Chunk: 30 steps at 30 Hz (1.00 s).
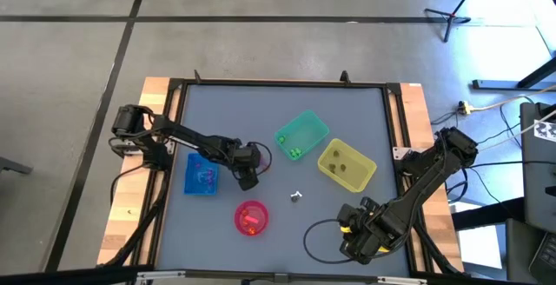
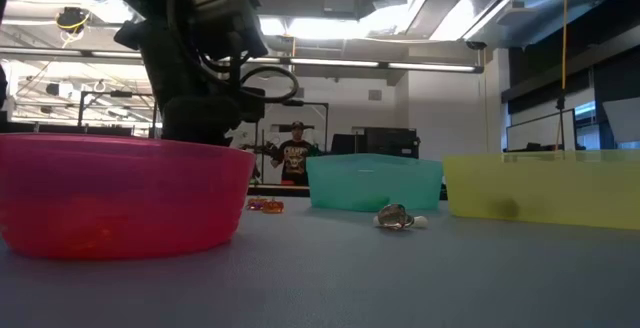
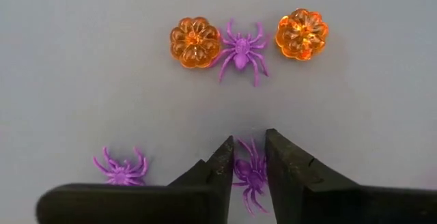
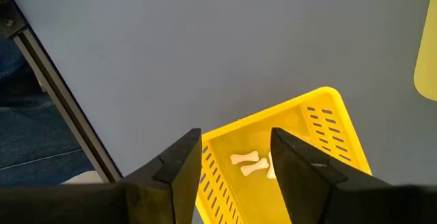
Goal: Sort Halloween decoration
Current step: Put the violet spider toy into the blue bin
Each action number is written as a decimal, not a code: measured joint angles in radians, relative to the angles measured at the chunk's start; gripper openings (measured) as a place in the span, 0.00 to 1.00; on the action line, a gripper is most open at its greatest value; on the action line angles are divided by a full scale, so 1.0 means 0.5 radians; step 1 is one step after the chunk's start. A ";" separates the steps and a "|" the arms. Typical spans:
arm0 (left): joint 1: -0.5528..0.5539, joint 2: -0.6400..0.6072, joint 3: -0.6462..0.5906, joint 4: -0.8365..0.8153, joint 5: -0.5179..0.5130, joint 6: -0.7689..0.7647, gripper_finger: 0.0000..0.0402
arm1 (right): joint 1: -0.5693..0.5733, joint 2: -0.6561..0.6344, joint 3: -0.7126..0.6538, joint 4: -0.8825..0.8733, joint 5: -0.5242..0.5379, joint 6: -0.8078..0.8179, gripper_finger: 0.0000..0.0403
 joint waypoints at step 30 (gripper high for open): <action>0.003 -0.021 0.489 -0.668 0.141 0.684 0.02 | 0.001 0.000 0.000 0.013 -0.001 0.000 0.43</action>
